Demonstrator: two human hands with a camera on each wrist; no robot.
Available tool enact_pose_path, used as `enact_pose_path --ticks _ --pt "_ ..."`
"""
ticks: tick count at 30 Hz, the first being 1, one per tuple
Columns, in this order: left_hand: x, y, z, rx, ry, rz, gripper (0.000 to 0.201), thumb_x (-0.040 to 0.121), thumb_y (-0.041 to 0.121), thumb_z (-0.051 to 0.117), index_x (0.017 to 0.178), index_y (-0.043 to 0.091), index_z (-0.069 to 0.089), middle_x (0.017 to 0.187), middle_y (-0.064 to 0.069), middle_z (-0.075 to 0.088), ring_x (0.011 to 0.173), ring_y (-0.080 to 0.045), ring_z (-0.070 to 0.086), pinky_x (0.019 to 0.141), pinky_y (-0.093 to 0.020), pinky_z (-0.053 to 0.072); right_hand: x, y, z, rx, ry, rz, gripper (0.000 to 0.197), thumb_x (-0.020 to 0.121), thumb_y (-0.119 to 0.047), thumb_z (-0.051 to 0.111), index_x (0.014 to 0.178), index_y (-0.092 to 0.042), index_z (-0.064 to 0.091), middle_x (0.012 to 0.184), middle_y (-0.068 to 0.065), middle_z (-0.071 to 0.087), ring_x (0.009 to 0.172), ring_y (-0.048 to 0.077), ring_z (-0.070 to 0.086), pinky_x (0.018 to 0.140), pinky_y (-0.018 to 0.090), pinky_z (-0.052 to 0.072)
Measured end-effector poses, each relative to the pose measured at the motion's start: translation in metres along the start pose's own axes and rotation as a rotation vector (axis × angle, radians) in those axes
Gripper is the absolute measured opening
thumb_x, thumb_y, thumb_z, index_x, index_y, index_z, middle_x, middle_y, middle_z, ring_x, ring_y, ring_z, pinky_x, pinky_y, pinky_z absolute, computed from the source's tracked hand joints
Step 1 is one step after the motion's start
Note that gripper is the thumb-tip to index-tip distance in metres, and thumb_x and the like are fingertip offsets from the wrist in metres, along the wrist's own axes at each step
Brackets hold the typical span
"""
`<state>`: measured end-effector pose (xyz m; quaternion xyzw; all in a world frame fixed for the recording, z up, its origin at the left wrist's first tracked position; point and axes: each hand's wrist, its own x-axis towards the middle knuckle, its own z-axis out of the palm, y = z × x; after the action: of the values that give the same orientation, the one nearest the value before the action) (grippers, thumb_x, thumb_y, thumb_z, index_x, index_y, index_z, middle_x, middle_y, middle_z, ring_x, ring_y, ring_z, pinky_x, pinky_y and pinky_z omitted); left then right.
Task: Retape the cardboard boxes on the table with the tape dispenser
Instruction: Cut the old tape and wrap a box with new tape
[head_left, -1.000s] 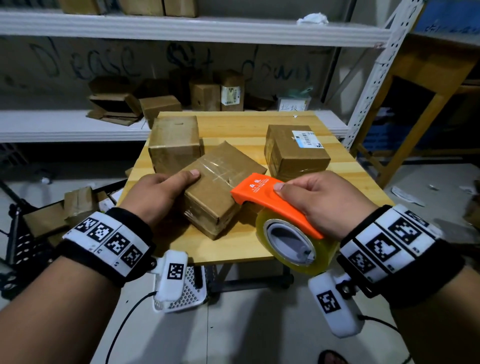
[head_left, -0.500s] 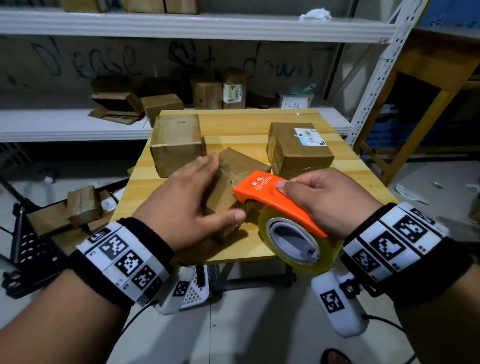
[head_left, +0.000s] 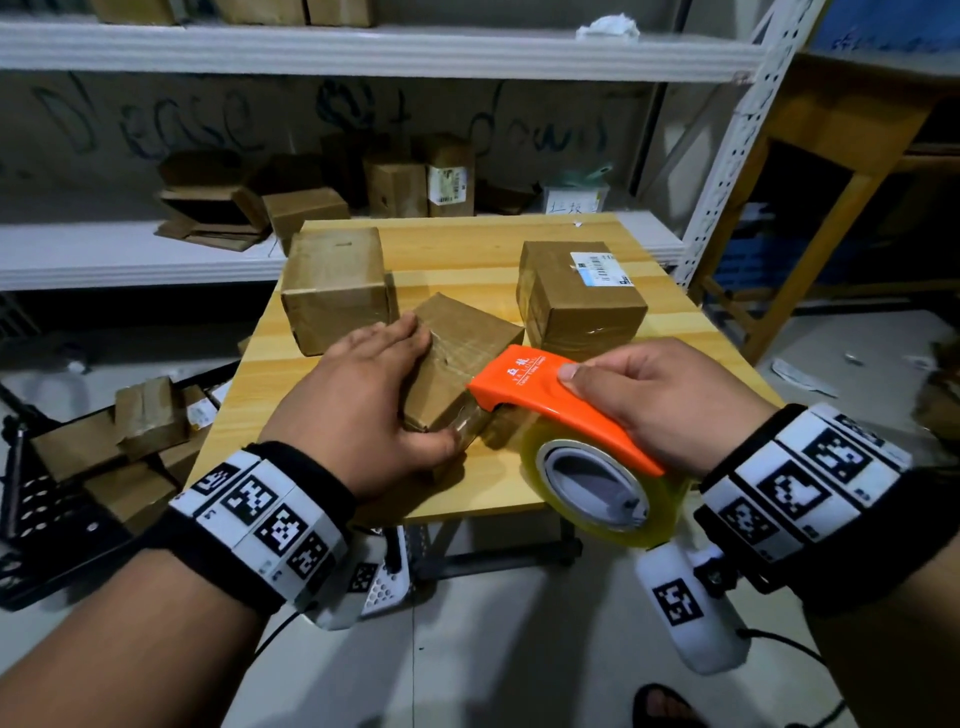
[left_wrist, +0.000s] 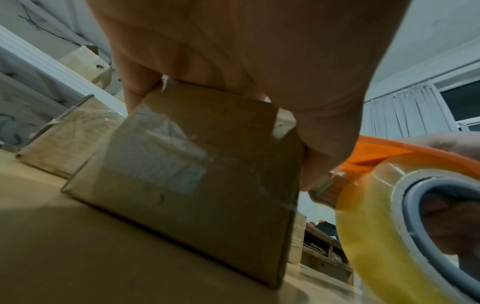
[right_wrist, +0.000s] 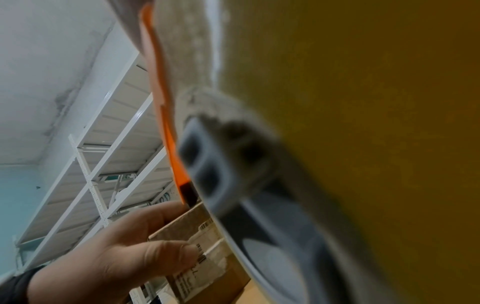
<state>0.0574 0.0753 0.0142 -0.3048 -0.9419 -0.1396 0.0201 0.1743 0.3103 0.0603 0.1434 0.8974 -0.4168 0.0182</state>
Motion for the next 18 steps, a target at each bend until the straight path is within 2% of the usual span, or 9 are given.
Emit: enact_pose_path --ticks 2,5,9,18 --pt "0.000 0.000 0.000 -0.003 0.005 -0.007 0.120 0.060 0.079 0.059 0.163 0.029 0.026 0.172 0.012 0.018 0.156 -0.017 0.021 0.125 -0.031 0.013 -0.001 0.000 0.000 -0.009 0.003 -0.006 0.047 0.098 -0.058 0.057 0.084 -0.019 0.080 0.073 0.004 0.078 0.070 0.025 0.076 0.085 0.051 0.062" --pt "0.000 0.000 0.000 -0.012 0.011 -0.010 0.122 0.056 0.082 0.056 0.163 0.029 0.028 0.171 0.011 0.021 0.155 -0.018 0.023 0.127 -0.034 0.016 -0.003 0.002 -0.002 -0.036 0.005 -0.013 0.048 0.098 -0.058 0.057 0.085 -0.018 0.080 0.074 0.006 0.078 0.072 0.027 0.076 0.085 0.052 0.062" --pt "-0.001 0.004 -0.002 -0.011 0.007 -0.020 0.119 0.059 0.076 0.061 0.163 0.028 0.028 0.171 0.011 0.021 0.155 -0.018 0.023 0.127 -0.034 0.015 -0.006 0.005 -0.007 -0.047 0.015 -0.007 0.046 0.098 -0.057 0.058 0.081 -0.020 0.079 0.071 0.003 0.077 0.067 0.022 0.075 0.077 0.043 0.060" --pt "-0.003 0.008 -0.001 -0.004 0.026 -0.024 0.116 0.063 0.072 0.067 0.163 0.026 0.030 0.171 0.009 0.023 0.154 -0.019 0.025 0.125 -0.031 0.014 -0.014 0.011 -0.015 -0.085 0.001 0.042 0.044 0.096 -0.059 0.059 0.085 -0.023 0.081 0.075 0.002 0.078 0.070 0.022 0.076 0.082 0.046 0.062"
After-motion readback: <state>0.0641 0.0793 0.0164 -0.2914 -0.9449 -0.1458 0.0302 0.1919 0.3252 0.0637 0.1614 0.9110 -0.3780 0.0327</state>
